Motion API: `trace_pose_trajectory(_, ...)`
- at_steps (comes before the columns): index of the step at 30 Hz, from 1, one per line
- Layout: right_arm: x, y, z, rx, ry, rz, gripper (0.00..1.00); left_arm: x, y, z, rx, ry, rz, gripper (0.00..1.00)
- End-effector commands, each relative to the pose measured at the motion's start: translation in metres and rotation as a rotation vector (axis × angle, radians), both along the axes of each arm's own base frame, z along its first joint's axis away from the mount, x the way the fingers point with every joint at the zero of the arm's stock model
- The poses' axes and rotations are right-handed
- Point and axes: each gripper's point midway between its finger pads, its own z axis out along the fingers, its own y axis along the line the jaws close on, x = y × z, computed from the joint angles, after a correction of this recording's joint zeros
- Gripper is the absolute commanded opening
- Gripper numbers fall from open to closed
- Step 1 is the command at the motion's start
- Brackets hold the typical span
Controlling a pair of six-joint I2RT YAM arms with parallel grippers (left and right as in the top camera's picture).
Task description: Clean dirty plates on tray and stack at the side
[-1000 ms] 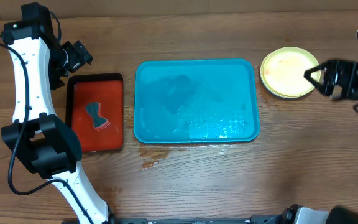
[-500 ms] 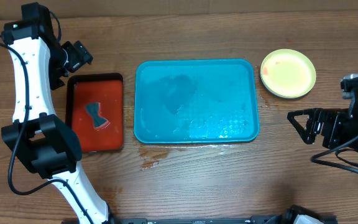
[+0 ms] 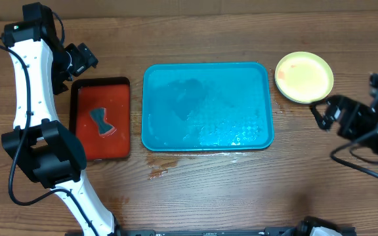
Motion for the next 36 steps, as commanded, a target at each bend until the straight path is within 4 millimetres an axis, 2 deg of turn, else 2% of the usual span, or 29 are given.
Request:
trace_pose_trajectory(1, 0.015, 0.016, -0.009, -0.045, -0.026, -0.042, 1.0, 0.002, -0.002, 0.011, 0.002, -0.033, -0.023, 1.0)
trace_pose_trajectory(4, 0.024, 0.04, -0.011, -0.105, -0.148, 0.018, 1.0, 0.002, -0.002, 0.011, 0.002, -0.033, -0.023, 1.0)
trace_pose_trajectory(8, 0.014, 0.053, -0.013, -0.095, -0.296, 0.052, 1.0, 0.002, -0.002, 0.011, 0.002, -0.033, -0.023, 1.0)
trace_pose_trajectory(14, -0.01, 0.05, -0.039, -0.052, -0.387, 0.022, 1.0, 0.002, -0.002, 0.011, 0.002, -0.033, -0.023, 1.0)
trace_pose_trajectory(18, -0.011, 0.044, -0.049, -0.05, -0.52, -0.009, 1.0, 0.002, -0.002, 0.011, 0.002, -0.033, -0.022, 1.0)
trace_pose_trajectory(24, -0.015, 0.027, -0.077, -0.052, -0.7, -0.087, 1.0, 0.002, -0.002, 0.011, 0.002, -0.033, -0.023, 1.0)
trace_pose_trajectory(29, -0.015, 0.018, -0.087, -0.057, -0.858, -0.137, 1.0, 0.002, -0.002, 0.011, 0.002, -0.033, -0.022, 1.0)
trace_pose_trajectory(36, -0.013, 0.008, -0.1, -0.04, -0.935, -0.209, 1.0, 0.002, -0.002, 0.011, 0.002, -0.033, -0.023, 1.0)
